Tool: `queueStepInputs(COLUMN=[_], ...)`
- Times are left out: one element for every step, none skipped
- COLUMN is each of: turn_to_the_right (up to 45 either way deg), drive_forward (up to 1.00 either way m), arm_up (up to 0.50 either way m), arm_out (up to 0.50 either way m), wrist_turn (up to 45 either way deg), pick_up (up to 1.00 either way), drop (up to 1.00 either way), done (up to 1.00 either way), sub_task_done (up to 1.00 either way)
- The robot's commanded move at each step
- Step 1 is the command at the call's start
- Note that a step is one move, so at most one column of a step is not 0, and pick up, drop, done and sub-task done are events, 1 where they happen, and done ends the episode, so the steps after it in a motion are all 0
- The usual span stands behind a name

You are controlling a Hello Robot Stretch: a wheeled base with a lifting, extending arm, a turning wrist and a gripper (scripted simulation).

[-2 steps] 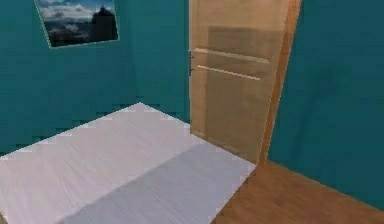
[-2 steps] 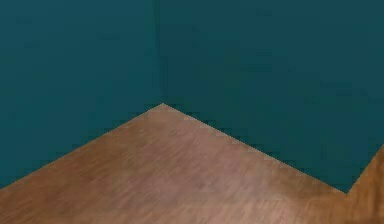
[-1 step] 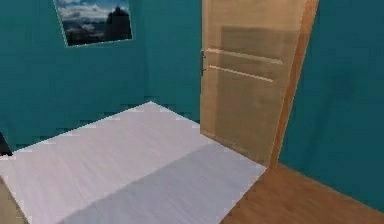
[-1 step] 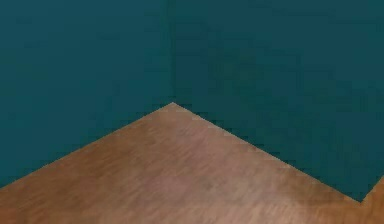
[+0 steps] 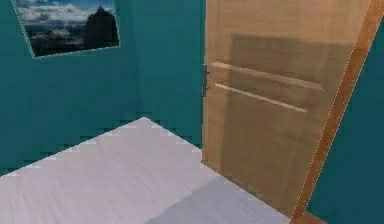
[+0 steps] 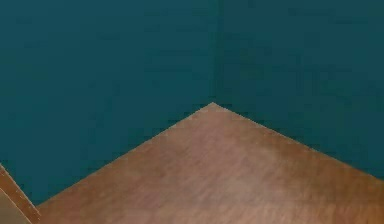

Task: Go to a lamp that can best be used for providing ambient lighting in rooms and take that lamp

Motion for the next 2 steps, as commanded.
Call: queueStepInputs(turn_to_the_right=[-45.0,0.0], drive_forward=[0.00,1.00], arm_up=[0.00,0.00], arm_out=[0.00,0.00], wrist_turn=[0.0,0.0], pick_up=[0.00,0.00], drop=[0.00,0.00], done=[0.00,0.00], sub_task_done=[0.00,0.00])
